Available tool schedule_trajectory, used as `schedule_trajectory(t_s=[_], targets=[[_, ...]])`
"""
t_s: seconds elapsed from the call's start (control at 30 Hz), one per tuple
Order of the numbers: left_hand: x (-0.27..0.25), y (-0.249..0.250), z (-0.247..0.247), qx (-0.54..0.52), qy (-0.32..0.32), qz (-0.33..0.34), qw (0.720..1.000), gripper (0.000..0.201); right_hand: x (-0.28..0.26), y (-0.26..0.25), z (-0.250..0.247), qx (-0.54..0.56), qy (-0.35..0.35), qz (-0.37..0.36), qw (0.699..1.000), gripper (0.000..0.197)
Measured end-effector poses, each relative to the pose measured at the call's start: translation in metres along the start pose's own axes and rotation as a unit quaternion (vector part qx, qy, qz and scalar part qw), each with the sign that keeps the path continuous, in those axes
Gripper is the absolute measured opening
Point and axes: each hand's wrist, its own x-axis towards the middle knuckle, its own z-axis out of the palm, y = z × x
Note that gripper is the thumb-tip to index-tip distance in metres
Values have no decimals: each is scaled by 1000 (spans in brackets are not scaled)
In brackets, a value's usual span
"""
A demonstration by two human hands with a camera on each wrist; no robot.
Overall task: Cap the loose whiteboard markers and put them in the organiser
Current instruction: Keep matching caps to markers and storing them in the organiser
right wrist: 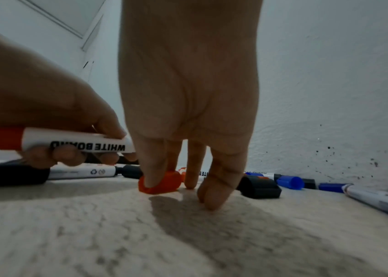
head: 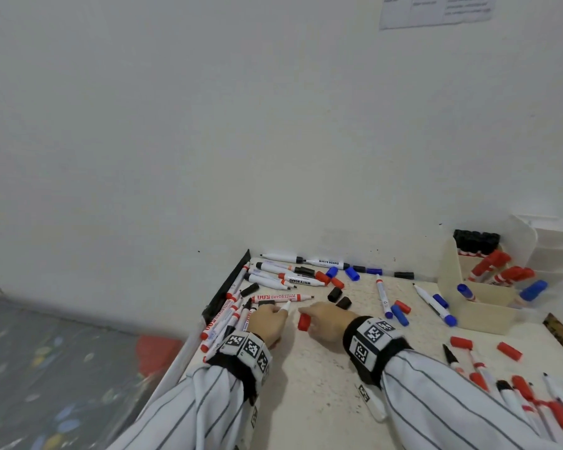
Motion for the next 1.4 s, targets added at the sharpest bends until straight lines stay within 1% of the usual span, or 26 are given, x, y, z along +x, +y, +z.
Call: schedule_trajectory(t_s=[0.1,0.13,0.2,0.27,0.37,0.43,0.5,0.6,0.63,0.73,0.8,0.87,0.9,1.0,1.07,1.17,1.27,1.33,1.4], targets=[[1,0,0,-7,1,4,1000,21,3,4,-2,24,20,34,999,30],[2,0,1,-17,4,7,1000,24,2,6,-3,29,19,41,999,23],[2,0,3,-30,9,12,999,28,-3,12,-4,62,31,48,996,18],[1,2,6,-30,4,20,999,30,-8,19,-6,121,84,52,988,18],[-2,5,13,-30,-10,32,999,26,-12,31,-14,191,181,41,964,18],[-3,7,18,-49,-13,45,998,26,-17,36,-22,208,214,26,954,19],[-3,11,24,-55,-19,60,997,26,-23,41,-27,209,214,5,954,20],[-5,16,31,-41,-32,78,996,27,-32,49,-27,193,176,-7,965,22],[-5,17,33,-36,-31,86,995,30,-34,53,-27,195,175,-7,965,22],[-7,19,38,-34,-20,118,992,35,-42,63,-25,205,201,7,958,21],[-9,22,41,-34,-26,122,992,36,-48,69,-25,209,210,15,955,19],[-8,24,45,-33,-32,123,991,37,-53,71,-24,216,205,18,954,20],[-8,25,47,-33,-33,123,991,37,-56,72,-24,223,201,16,954,22],[-8,28,52,-30,-36,126,991,36,-61,76,-23,212,199,10,957,38],[-8,30,55,-25,-32,131,991,38,-65,77,-24,212,223,17,951,33],[-9,31,59,-23,-35,132,990,40,-67,77,-24,263,259,32,929,26],[-11,33,62,-19,-38,140,989,39,-68,76,-22,302,252,26,919,28],[-12,34,65,-18,-35,149,988,37,-69,75,-19,307,246,17,919,28],[-13,36,66,-24,-34,158,987,35,-70,75,-17,310,238,14,920,24]])
